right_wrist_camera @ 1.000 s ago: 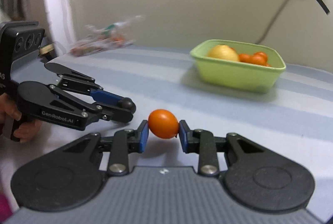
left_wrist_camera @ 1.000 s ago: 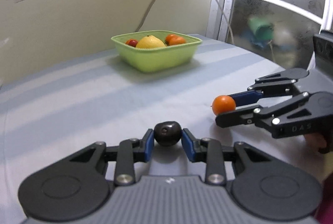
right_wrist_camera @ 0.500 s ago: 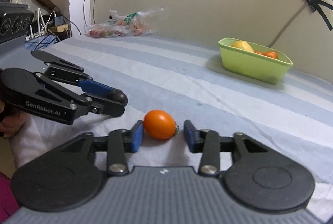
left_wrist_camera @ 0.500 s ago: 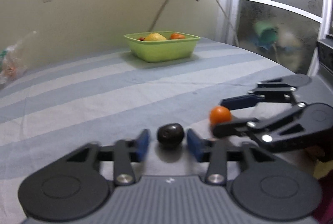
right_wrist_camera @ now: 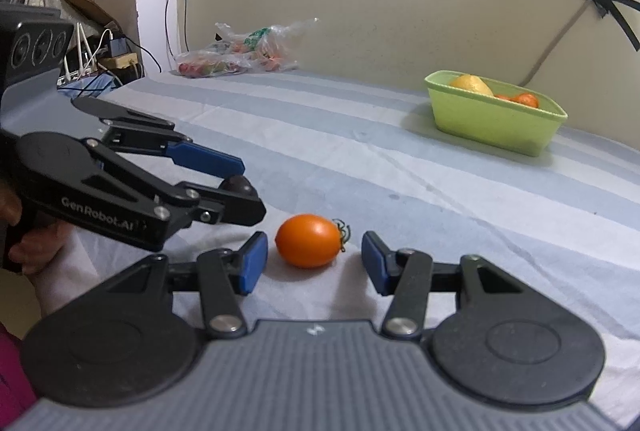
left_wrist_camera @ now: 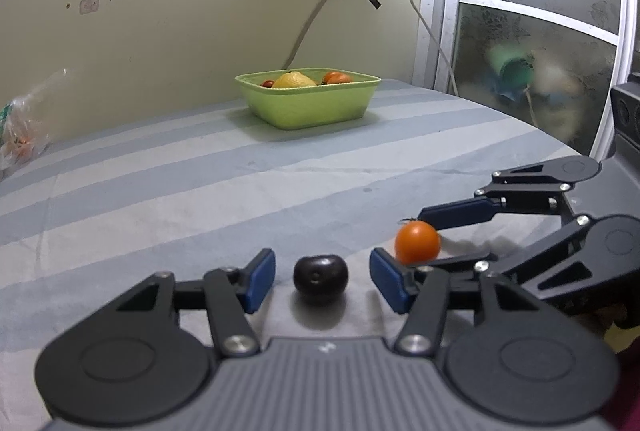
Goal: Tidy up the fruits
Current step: 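Grasp a dark purple tomato with the left gripper while the right grasps an orange tomato, then hold both tomatoes in the closed grippers above the tablecloth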
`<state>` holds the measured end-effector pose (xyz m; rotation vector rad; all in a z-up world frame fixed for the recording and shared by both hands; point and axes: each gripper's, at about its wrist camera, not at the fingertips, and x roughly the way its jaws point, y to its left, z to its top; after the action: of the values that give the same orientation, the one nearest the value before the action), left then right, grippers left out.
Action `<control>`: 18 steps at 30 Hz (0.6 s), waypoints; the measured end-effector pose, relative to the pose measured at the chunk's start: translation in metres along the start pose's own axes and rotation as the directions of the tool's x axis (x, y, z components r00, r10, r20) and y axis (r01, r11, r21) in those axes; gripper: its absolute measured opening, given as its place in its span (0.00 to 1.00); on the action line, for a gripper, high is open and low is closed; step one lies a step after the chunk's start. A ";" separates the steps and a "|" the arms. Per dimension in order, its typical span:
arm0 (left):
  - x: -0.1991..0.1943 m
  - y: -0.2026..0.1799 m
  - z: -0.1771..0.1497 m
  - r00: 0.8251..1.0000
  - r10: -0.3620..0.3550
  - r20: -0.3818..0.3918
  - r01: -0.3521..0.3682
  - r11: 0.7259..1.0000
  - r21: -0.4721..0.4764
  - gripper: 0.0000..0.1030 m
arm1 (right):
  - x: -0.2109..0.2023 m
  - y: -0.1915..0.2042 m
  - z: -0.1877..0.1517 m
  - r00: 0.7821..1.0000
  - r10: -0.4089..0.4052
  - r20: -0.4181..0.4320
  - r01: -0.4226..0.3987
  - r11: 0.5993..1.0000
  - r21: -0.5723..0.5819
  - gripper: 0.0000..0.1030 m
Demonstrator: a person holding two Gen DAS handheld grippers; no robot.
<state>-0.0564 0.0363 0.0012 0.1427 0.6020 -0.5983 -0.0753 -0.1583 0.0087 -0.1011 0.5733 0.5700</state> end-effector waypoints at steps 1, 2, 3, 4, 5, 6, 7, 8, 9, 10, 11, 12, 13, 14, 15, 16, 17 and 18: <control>0.001 0.000 0.000 1.000 -0.002 -0.001 0.002 1.000 -0.002 0.50 | 0.000 0.001 0.000 1.000 -0.001 -0.001 0.001 1.000 -0.001 0.52; 0.002 0.001 -0.001 1.000 -0.005 -0.002 0.005 1.000 -0.005 0.45 | 0.001 0.002 0.000 1.000 0.001 -0.005 -0.001 1.000 -0.006 0.52; 0.003 0.001 -0.001 1.000 -0.011 -0.007 0.011 1.000 -0.006 0.35 | 0.001 0.003 -0.001 1.000 -0.001 -0.004 0.001 1.000 -0.011 0.48; 0.004 0.000 -0.001 1.000 -0.015 -0.011 0.015 1.000 -0.007 0.31 | 0.001 0.004 -0.001 1.000 0.000 -0.002 0.000 1.000 -0.018 0.40; 0.004 0.000 -0.001 1.000 -0.012 -0.010 0.012 1.000 -0.007 0.29 | 0.000 0.005 -0.001 1.000 -0.003 0.001 0.003 1.000 -0.023 0.40; 0.004 0.000 -0.001 1.000 -0.015 -0.007 0.015 1.000 -0.008 0.29 | 0.000 0.006 -0.001 1.000 -0.005 0.004 0.005 1.000 -0.024 0.40; 0.003 0.001 -0.002 1.000 -0.019 -0.006 0.019 1.000 -0.010 0.29 | -0.001 0.006 -0.001 1.000 -0.007 0.008 0.007 1.000 -0.024 0.39; 0.003 0.001 -0.001 1.000 -0.019 -0.006 0.019 1.000 -0.011 0.28 | -0.001 0.005 -0.001 1.000 -0.008 0.014 0.009 1.000 -0.023 0.39; 0.004 0.002 -0.001 1.000 -0.019 -0.005 0.019 1.000 -0.012 0.28 | -0.002 0.005 0.000 1.000 -0.014 0.022 0.014 1.000 -0.024 0.39; 0.004 0.002 0.000 1.000 -0.022 -0.005 0.022 1.000 -0.017 0.28 | -0.002 0.005 0.001 0.999 -0.024 0.032 0.025 0.999 -0.030 0.39; 0.005 0.003 0.002 1.000 -0.029 -0.004 0.029 0.999 -0.024 0.28 | -0.003 0.004 0.002 0.998 -0.043 0.043 0.044 0.998 -0.041 0.39; 0.007 0.003 0.004 0.999 -0.033 0.000 0.033 0.999 -0.032 0.28 | -0.003 0.002 0.003 0.997 -0.061 0.053 0.063 0.997 -0.046 0.39; 0.008 0.003 0.006 1.000 -0.031 0.005 0.031 0.999 -0.035 0.28 | -0.002 -0.002 0.004 0.996 -0.074 0.058 0.076 0.996 -0.041 0.39; 0.010 0.002 0.008 1.000 -0.027 0.010 0.027 0.999 -0.037 0.29 | -0.001 -0.008 0.005 0.995 -0.081 0.056 0.082 0.996 -0.021 0.39; 0.012 0.002 0.008 1.000 -0.022 0.012 0.023 0.999 -0.038 0.29 | 0.000 -0.012 0.005 0.995 -0.085 0.051 0.085 0.996 -0.001 0.39; 0.015 0.001 0.008 1.000 -0.019 0.008 0.020 0.999 -0.041 0.29 | 0.002 -0.016 0.004 0.995 -0.087 0.042 0.086 0.996 0.020 0.39; 0.019 0.001 0.008 1.000 -0.018 -0.009 0.017 0.999 -0.044 0.29 | 0.003 -0.020 0.003 0.996 -0.082 0.026 0.080 0.996 0.043 0.39; 0.019 0.001 0.008 1.000 -0.019 -0.008 0.019 0.999 -0.048 0.29 | 0.003 -0.021 0.003 0.997 -0.074 0.022 0.073 0.996 0.054 0.39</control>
<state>-0.0394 0.0259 -0.0030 0.0946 0.6261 -0.6014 -0.0602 -0.1741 0.0077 -0.0648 0.5584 0.4834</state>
